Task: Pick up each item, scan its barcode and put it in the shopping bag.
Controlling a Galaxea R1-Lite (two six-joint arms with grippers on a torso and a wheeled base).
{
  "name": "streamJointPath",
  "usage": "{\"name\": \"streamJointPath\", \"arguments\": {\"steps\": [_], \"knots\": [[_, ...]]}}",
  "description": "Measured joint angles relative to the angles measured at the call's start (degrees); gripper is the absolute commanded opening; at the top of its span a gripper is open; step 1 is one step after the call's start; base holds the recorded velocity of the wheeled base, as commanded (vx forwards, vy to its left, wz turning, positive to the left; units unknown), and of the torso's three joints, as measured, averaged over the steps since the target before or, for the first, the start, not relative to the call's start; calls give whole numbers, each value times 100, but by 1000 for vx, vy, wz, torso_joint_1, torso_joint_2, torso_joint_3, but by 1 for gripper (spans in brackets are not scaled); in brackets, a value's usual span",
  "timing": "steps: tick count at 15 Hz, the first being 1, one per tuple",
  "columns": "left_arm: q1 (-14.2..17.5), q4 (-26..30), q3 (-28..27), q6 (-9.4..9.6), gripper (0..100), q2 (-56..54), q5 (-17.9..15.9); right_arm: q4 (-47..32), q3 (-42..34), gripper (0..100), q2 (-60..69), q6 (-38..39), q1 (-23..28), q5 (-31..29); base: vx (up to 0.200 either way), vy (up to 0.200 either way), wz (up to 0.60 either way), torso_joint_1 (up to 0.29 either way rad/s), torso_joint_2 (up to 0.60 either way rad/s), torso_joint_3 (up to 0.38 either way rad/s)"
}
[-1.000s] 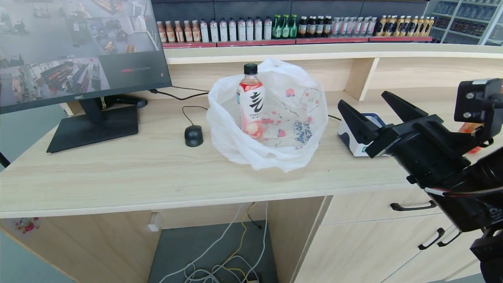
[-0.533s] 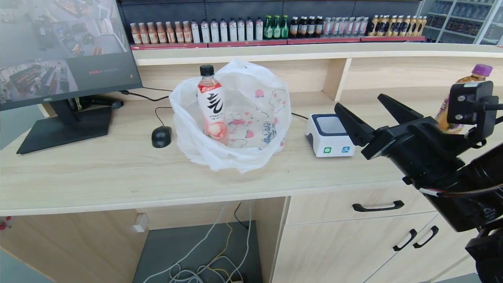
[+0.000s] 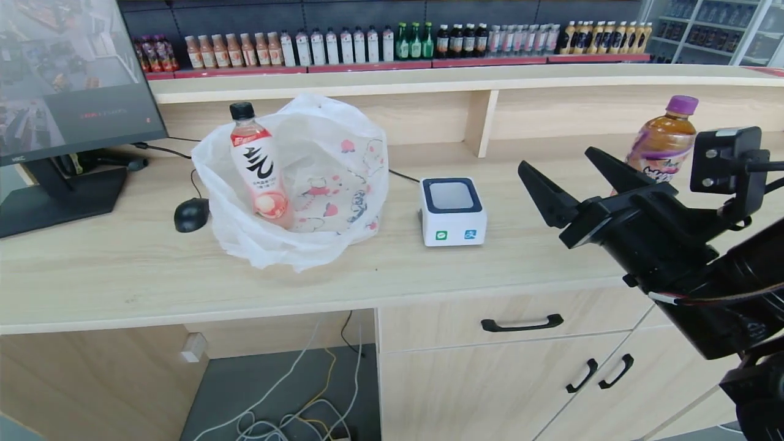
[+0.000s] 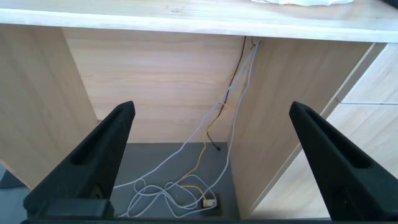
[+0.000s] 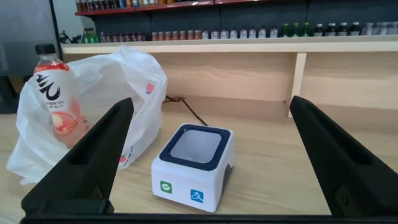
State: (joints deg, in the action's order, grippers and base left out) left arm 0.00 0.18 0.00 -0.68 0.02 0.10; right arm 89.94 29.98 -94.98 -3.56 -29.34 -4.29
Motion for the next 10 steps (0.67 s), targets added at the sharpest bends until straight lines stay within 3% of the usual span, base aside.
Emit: {"name": "streamJointPath", "arguments": {"steps": [10], "knots": [[0, 0, 0, 4, 100, 0, 0, 2, -51, 100, 16, -2, -127, -2, 0, -200, 0, 5, 3, 4]]}}
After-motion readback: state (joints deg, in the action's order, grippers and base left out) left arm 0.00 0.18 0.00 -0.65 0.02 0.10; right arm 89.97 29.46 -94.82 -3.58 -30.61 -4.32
